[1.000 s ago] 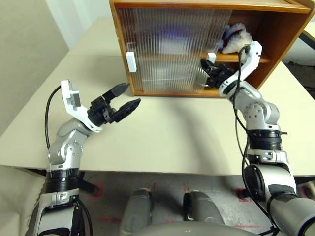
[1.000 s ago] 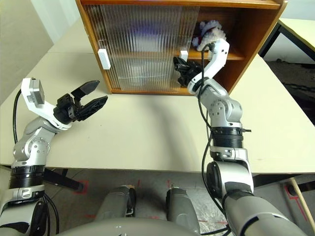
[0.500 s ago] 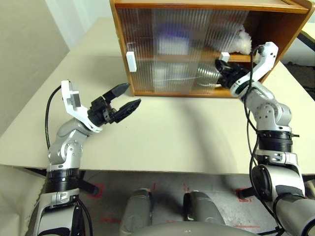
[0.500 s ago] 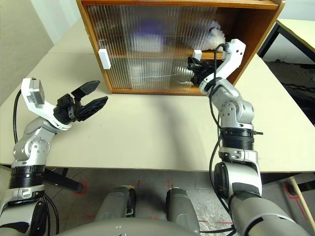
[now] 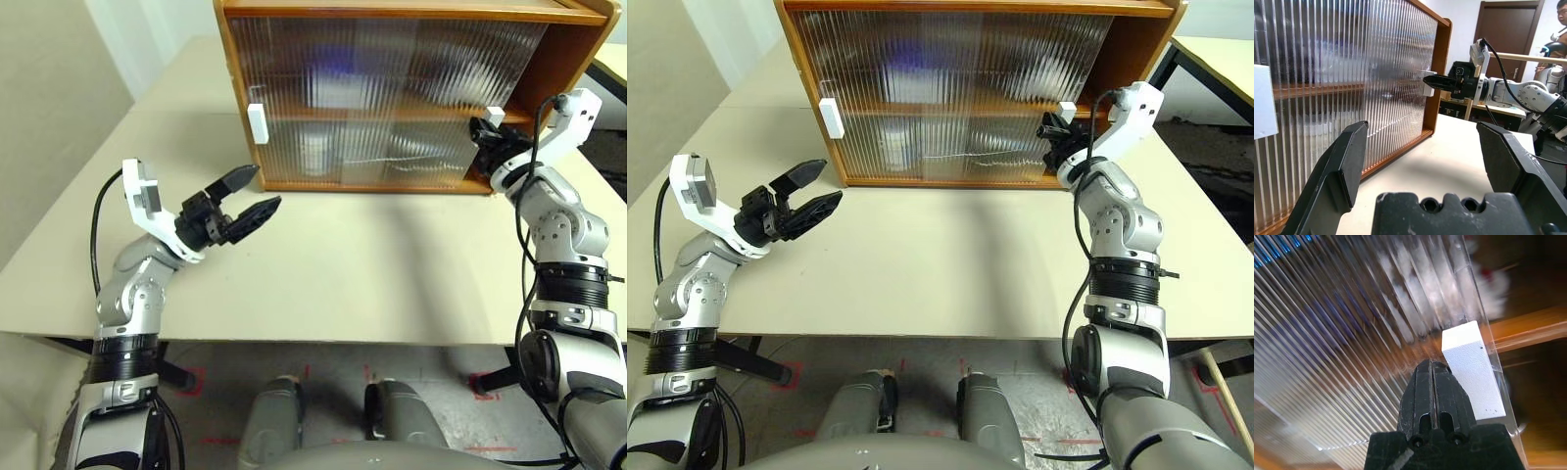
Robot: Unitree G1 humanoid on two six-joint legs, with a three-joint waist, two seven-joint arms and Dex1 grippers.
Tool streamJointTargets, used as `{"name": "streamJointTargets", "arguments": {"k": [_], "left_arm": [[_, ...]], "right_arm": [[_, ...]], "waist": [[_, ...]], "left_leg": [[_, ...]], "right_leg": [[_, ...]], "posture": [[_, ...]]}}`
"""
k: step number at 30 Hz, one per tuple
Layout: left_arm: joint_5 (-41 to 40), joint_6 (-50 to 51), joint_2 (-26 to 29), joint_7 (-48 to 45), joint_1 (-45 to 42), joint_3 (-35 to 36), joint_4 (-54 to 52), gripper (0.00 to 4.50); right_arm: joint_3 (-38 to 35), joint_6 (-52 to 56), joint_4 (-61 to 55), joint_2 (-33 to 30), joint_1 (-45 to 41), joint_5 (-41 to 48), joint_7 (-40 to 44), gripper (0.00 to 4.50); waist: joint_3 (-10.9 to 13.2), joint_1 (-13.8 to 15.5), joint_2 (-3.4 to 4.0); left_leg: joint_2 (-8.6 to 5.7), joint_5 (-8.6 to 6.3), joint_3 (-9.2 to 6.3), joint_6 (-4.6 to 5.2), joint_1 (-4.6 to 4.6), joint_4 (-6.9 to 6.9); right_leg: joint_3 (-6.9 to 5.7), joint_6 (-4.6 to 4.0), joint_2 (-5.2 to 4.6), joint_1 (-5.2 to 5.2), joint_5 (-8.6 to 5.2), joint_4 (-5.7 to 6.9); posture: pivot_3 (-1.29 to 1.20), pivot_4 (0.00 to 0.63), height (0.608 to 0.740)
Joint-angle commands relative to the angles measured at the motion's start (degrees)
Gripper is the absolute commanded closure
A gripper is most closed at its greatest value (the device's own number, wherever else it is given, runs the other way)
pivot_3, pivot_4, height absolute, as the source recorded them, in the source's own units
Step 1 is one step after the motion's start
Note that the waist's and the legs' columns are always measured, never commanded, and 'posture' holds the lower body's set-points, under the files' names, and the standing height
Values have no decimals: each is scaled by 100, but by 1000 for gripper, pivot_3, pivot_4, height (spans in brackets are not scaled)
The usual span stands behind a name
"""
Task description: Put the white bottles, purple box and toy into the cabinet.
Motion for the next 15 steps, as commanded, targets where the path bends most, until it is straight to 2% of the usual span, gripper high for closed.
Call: {"name": "streamJointTargets", "arguments": {"k": [1, 15], "left_arm": [[56, -40, -31, -42, -79, -81, 62, 0], [49, -28, -18, -60, -76, -78, 66, 0]], "right_arm": [[-117, -185, 154, -97, 134, -139, -46, 4451], [-250, -526, 516, -522, 125, -358, -67, 4451]], "waist": [[-1, 1, 0], [-3, 9, -3]], "left_leg": [[-1, 1, 0, 1, 0, 0], [0, 3, 0, 5, -2, 11]], "right_leg": [[0, 4, 2, 0, 2, 1], [4, -3, 0, 6, -2, -1]], "posture": [[114, 0, 740], [111, 3, 740]]}}
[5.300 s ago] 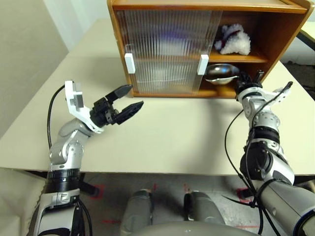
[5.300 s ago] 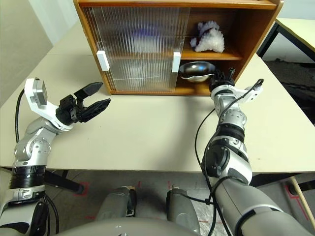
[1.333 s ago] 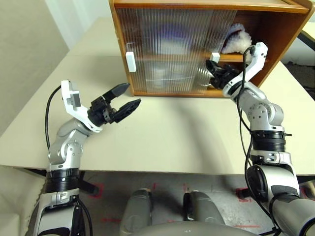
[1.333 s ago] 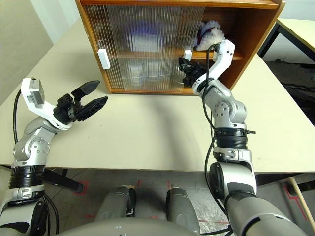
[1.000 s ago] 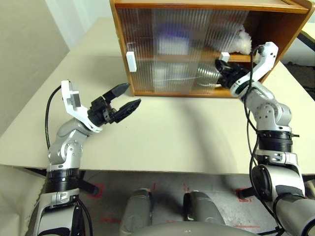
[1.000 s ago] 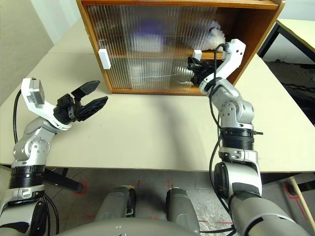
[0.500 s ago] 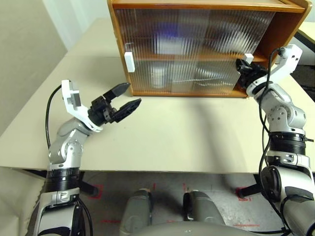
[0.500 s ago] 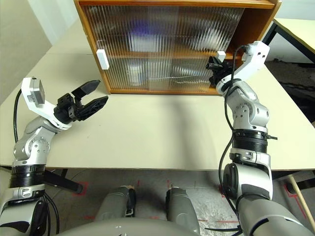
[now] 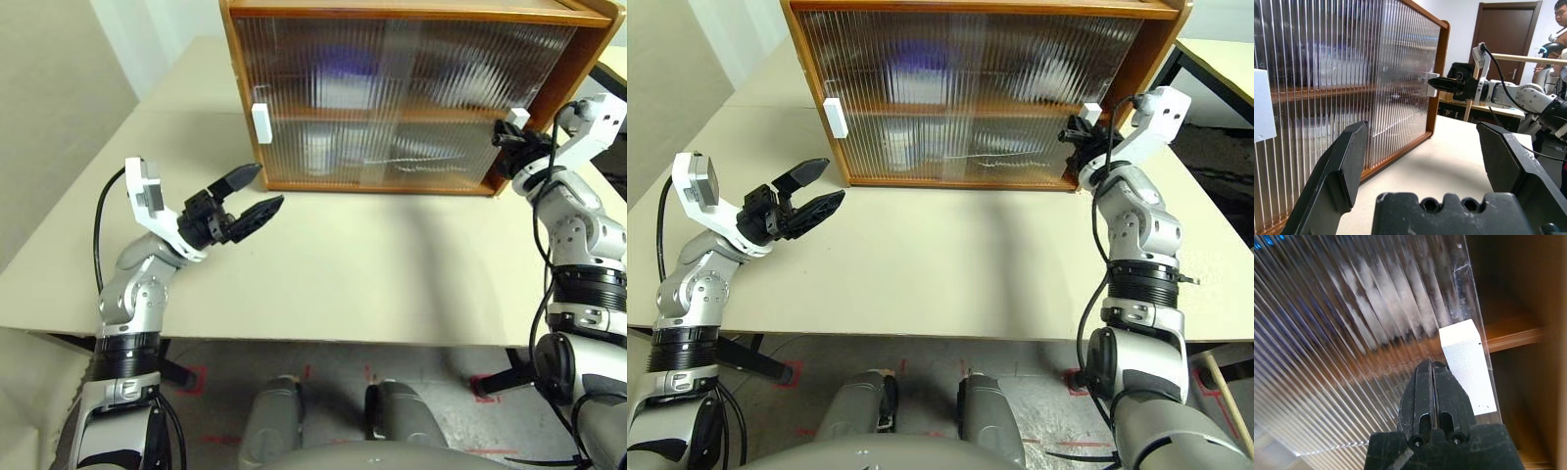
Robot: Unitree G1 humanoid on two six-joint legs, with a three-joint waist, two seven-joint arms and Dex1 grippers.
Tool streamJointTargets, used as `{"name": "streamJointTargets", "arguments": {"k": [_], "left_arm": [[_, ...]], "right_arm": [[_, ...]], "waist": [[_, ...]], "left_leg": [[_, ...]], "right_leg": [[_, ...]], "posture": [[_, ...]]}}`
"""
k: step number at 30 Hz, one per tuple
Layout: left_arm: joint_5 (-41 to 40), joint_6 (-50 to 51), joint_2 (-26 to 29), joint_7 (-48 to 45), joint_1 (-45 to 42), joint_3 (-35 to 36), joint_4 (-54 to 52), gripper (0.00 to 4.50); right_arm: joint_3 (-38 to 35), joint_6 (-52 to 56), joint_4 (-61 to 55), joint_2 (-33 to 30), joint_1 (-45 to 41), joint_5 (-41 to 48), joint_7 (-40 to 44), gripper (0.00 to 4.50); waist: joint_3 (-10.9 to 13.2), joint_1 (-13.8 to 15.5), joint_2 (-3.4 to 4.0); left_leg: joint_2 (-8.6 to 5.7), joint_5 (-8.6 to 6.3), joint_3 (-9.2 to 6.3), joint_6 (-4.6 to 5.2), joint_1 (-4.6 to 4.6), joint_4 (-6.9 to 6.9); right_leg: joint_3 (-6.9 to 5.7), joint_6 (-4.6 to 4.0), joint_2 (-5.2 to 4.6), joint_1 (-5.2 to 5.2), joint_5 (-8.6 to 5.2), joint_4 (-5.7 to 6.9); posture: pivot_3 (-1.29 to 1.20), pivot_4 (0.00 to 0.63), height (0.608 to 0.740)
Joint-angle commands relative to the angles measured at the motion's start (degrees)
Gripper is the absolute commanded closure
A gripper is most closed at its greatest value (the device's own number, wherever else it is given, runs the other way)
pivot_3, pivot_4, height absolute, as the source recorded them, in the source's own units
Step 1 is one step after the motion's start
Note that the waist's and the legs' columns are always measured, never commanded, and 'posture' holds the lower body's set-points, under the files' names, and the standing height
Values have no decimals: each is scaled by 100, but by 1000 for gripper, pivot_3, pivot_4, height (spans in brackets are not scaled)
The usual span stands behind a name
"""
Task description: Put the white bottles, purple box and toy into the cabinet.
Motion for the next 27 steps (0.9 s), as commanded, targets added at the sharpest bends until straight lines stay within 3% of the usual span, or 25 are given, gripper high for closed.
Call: {"name": "streamJointTargets", "arguments": {"k": [1, 27], "left_arm": [[47, -22, 6, -50, -31, -50, 65, 0], [39, 17, 64, -139, -70, -37, 106, 0]], "right_arm": [[-167, -146, 166, -117, 46, -93, -80, 4451], [-229, 1, -137, -249, 203, -220, -155, 4451]], "waist": [[0, -9, 0], [-2, -5, 3]], "left_leg": [[0, 0, 0, 0, 0, 0], [-1, 11, 0, 18, -1, 9]], "right_leg": [[0, 0, 0, 0, 0, 0], [11, -3, 0, 1, 2, 2]], "posture": [[111, 3, 740], [101, 2, 740]]}}
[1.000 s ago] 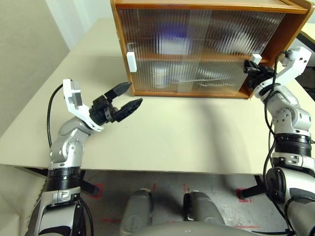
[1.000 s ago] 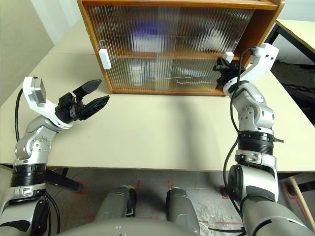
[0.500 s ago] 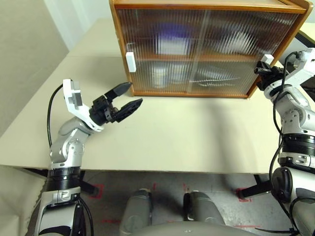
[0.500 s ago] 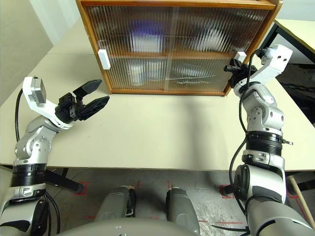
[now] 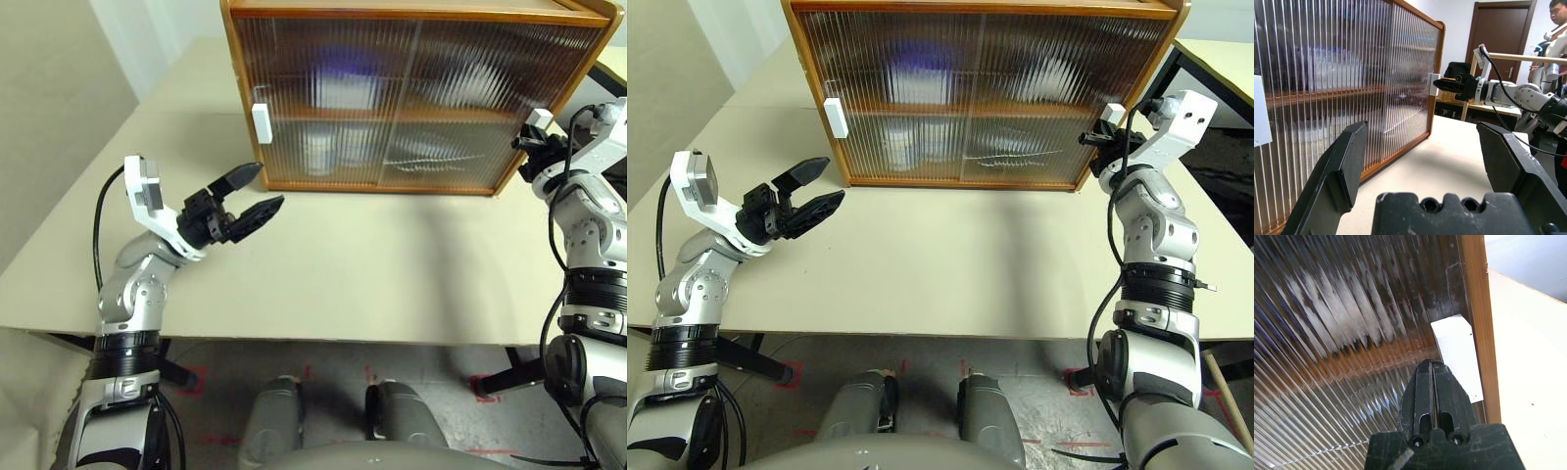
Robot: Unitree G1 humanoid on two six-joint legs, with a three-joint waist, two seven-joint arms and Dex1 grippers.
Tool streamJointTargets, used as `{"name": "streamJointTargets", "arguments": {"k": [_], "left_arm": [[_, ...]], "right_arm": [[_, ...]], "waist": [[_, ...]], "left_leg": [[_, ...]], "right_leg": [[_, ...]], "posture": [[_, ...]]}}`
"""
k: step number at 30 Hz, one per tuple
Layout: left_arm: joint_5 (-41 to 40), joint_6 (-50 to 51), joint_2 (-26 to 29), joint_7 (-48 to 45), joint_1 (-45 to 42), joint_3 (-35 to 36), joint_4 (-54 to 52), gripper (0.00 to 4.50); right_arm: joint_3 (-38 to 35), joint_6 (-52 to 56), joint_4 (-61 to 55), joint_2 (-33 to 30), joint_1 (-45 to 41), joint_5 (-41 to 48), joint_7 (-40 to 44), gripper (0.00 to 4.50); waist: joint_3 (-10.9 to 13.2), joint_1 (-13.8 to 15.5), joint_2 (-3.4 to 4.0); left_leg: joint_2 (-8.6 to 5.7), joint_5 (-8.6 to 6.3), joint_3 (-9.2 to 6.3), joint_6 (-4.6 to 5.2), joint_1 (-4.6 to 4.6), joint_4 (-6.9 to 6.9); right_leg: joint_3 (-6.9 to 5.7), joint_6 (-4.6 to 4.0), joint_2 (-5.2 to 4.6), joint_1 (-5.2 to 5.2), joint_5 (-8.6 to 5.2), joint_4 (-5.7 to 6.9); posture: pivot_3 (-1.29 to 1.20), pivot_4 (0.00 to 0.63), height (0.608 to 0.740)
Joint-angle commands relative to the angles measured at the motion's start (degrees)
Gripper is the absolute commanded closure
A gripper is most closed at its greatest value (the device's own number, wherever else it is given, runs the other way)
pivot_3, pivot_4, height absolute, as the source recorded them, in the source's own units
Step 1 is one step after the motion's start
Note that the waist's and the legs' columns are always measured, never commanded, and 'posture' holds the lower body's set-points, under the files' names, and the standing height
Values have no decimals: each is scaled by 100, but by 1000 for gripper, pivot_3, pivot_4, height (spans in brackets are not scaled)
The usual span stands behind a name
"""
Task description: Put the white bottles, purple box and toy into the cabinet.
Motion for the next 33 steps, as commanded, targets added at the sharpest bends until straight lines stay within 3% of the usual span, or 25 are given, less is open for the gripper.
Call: {"name": "streamJointTargets", "arguments": {"k": [1, 2, 5, 7, 11, 15, 17, 24, 33], "left_arm": [[38, 15, 44, -52, -23, -30, 97, 0], [39, 15, 53, -47, -19, -21, 98, 0], [50, -11, 152, -34, 2, 85, 153, 0], [44, -21, 248, -41, -4, 172, 205, 0], [18, -27, 474, -54, 130, 345, 202, 0], [139, -104, 670, 140, 273, 606, 406, 0], [488, -193, 777, 419, 377, 600, 591, 0], [1609, -693, 753, 1778, 36, 520, 1482, 0], [2287, -1132, 612, 3266, -398, 599, 2651, 0]], "right_arm": [[37, 254, -398, -88, 178, 87, 167, 4451], [127, 342, -563, -107, 259, 65, 240, 4451], [336, 531, -1084, -101, 507, 87, 480, 3784], [433, 624, -1447, -71, 633, 267, 769, 3079], [618, 665, -2034, -242, 1276, 836, 2155, 1553], [365, 235, -1548, -557, 1976, 806, 2898, 11], [124, -319, -932, -648, 2206, 742, 3196, 11], [-561, -2628, 1966, -923, 1896, 394, 3545, 11], [-871, -3508, 3846, -1161, 1237, 606, 4693, 11]], "waist": [[0, 1, 0], [0, -2, 0], [-1, -5, 1], [-2, -22, 4], [-6, -16, -1], [-8, 34, -6], [-13, 57, -13], [-7, 53, -20], [-6, -8, -30]], "left_leg": [[0, 0, 0, 0, 0, 0], [0, 0, 0, 0, 0, 0], [3, 0, -2, 0, 2, 0], [4, 0, -5, 0, 3, -1], [5, 0, -17, 0, 7, -1], [5, -4, -20, -6, 4, -1], [2, -5, -20, -9, 3, 1], [-4, -7, -18, -12, 25, 0], [-3, -7, -21, -12, 112, -32]], "right_leg": [[0, 0, 0, 0, 0, 0], [0, 0, 0, 0, 0, 0], [0, 0, 1, -1, 0, 2], [0, 0, 2, -2, 0, 4], [-1, 0, 8, -2, 1, 4], [-3, -6, 1, 1, -4, 0], [-5, -41, -6, 3, -26, -6], [-4, -34, -18, 13, -14, -5], [-1, -53, -13, 84, -23, -9]], "posture": [[102, 3, 740], [100, 5, 740], [104, 5, 740], [107, 7, 740], [109, 8, 740], [120, 11, 740], [128, 14, 740], [149, 19, 740], [138, 15, 740]]}}
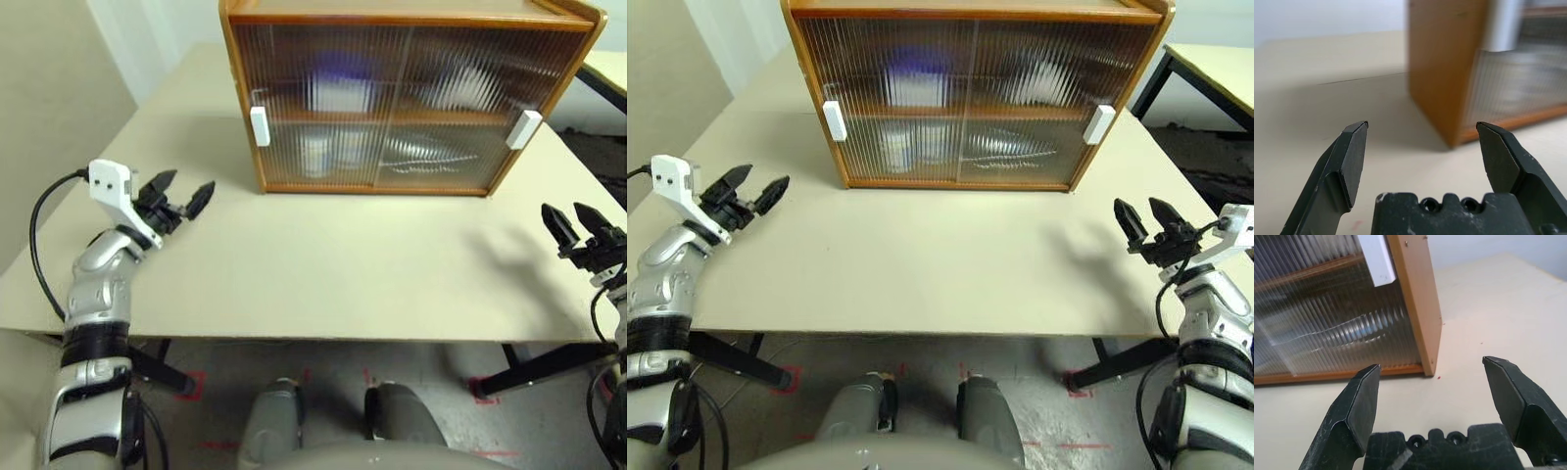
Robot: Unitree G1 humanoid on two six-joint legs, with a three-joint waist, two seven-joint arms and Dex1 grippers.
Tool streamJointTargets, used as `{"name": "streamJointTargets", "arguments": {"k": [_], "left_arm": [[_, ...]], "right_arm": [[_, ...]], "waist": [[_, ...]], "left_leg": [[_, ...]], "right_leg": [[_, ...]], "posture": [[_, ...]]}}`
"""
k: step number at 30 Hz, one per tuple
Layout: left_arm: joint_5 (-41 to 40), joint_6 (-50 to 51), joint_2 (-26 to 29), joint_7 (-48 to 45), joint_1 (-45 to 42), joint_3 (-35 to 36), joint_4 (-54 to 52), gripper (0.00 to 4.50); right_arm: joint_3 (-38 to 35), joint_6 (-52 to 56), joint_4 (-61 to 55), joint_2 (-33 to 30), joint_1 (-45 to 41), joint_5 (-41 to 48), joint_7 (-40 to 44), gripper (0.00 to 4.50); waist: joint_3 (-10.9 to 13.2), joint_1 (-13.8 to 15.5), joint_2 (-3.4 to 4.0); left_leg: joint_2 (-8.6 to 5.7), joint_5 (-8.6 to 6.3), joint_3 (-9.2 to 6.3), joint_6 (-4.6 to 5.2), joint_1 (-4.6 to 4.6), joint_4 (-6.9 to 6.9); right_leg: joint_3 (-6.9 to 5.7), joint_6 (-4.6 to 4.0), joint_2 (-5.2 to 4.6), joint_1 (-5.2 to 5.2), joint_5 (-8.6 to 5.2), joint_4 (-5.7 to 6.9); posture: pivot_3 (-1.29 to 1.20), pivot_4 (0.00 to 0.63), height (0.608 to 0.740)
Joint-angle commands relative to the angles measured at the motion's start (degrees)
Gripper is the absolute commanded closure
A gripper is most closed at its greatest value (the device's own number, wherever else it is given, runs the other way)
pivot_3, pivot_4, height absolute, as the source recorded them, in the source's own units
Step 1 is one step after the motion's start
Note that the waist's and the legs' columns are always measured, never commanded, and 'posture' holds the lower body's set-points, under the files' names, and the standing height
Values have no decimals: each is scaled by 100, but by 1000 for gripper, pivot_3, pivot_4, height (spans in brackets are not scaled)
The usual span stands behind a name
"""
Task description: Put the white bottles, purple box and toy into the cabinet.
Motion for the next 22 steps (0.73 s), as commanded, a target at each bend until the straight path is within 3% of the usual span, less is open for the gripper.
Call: {"name": "streamJointTargets", "arguments": {"k": [1, 16, 22], "left_arm": [[359, -230, 2, 431, -55, -16, 489, 0], [584, -325, 44, 531, 18, -221, 278, 0], [571, -320, 20, 563, -49, -175, 354, 0]], "right_arm": [[-147, -328, 547, -147, -272, 72, 421, 11], [-187, -470, 1566, -685, -631, -244, 237, 11], [-242, -478, 1604, -821, -589, -264, 135, 11]], "waist": [[1, -4, 0], [35, 240, -26], [52, 291, -23]], "left_leg": [[0, 0, 0, 0, 0, 0], [0, -2, 7, -4, -8, -15], [-1, -2, 7, -4, -9, -15]], "right_leg": [[0, -1, 0, -1, -2, 0], [-1, -5, -14, -9, -16, -8], [-1, -4, -13, -10, -18, -9]], "posture": [[138, 15, 740], [184, 58, 740], [176, 42, 740]]}}
